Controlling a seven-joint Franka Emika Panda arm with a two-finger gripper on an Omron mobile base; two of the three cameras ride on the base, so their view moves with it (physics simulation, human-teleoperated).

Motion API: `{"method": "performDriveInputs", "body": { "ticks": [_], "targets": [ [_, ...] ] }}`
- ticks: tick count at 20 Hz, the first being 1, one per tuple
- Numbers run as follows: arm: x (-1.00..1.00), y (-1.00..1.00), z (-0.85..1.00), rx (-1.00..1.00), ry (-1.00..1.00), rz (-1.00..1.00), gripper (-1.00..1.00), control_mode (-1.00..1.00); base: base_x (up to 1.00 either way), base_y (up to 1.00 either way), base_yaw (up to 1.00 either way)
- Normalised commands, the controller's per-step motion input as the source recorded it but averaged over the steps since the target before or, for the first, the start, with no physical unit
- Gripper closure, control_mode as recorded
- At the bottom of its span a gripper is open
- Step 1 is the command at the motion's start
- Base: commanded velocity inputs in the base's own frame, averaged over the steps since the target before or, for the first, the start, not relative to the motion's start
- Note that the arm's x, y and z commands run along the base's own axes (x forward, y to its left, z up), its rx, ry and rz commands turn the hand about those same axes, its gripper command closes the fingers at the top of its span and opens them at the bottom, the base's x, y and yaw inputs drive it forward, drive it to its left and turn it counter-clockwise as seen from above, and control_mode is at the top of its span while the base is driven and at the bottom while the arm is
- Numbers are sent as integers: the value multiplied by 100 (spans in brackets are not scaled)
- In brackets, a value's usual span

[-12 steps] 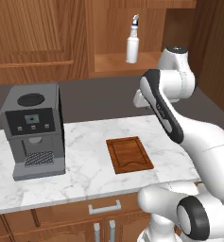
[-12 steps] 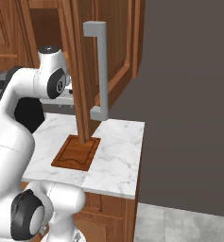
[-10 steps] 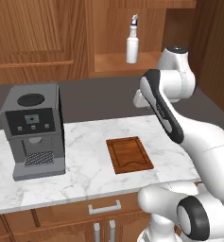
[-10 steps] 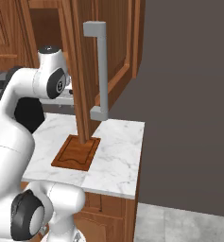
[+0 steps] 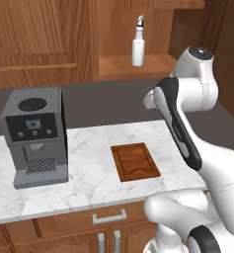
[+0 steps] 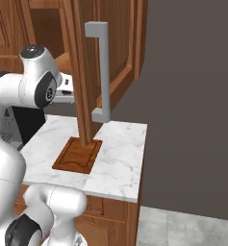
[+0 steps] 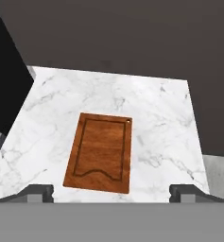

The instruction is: Grab the spray bottle from the cabinet, then place it next to the cutting board for sanitizing. Then grab the dish brush from the countertop next to the sink and place it next to the cutting board.

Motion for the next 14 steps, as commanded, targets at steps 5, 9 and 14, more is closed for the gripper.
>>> {"method": "performDriveInputs", "body": {
  "ticks": [5, 9, 14],
  "targets": [
    [-37, 0, 61, 0, -41, 0, -100, -100, 0, 0, 0],
    [-32, 0, 61, 0, -42, 0, -100, -100, 0, 0, 0],
    [-25, 0, 50, 0, -42, 0, -100, -100, 0, 0, 0]
  ]
}}
